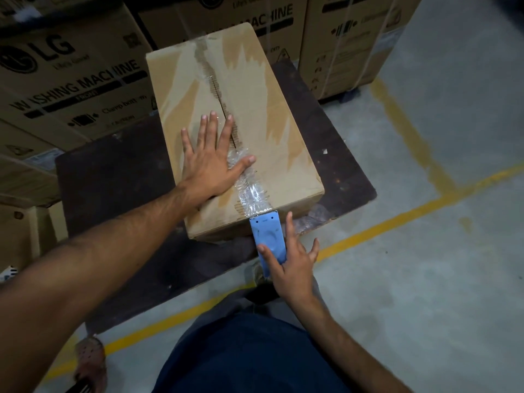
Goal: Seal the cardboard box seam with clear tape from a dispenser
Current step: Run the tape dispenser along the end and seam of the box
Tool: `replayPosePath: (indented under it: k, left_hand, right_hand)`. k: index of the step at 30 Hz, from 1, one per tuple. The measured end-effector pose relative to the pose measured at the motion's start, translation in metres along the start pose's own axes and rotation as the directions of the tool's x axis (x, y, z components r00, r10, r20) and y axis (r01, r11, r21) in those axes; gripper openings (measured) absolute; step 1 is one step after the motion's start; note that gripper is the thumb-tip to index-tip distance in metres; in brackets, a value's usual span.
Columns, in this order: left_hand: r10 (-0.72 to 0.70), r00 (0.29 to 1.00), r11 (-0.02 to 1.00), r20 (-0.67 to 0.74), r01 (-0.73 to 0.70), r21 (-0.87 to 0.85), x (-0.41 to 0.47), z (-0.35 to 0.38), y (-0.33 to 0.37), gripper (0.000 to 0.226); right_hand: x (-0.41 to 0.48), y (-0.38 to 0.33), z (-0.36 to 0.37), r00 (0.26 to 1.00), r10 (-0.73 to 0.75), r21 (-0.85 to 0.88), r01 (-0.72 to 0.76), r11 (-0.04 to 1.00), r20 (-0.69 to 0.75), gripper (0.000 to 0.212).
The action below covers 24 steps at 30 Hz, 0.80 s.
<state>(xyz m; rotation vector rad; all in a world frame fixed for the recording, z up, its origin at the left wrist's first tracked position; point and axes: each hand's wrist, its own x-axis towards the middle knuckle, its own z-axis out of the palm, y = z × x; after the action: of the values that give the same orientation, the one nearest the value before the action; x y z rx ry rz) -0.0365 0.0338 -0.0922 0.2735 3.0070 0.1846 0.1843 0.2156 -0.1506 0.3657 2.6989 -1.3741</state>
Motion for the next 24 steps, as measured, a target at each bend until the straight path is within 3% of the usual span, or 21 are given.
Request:
replayPosePath:
  k: [7,13,19,24]
  left_hand:
    - [-0.032,1.0,0.999,0.001,0.032,-0.033,0.0,-0.002,0.0,0.103]
    - [-0.045,0.999,0.999,0.012,0.045,0.0,0.001,-0.002,0.001,0.106]
    - [-0.058,0.998,0.998,0.017,0.057,0.034,0.003,0.001,0.001,0.108]
    - [-0.056,0.998,0.997,0.015,0.055,0.052,0.003,0.002,0.0,0.108]
  right_hand:
    - [-0.001,-0.001,-0.001,0.998,0.055,0.134,-0.059,0.989,0.033,0.085]
    - [0.001,0.002,-0.005,0.996,0.041,0.147,-0.052,0.988,0.079,0.085]
    - [-0.015,-0.007,-0.019,0.998,0.06,0.134,-0.062,0.989,0.019,0.082]
    - [-0.031,-0.017,-0.032,0.987,0.16,0.2,-0.159,0.967,0.009,0.076]
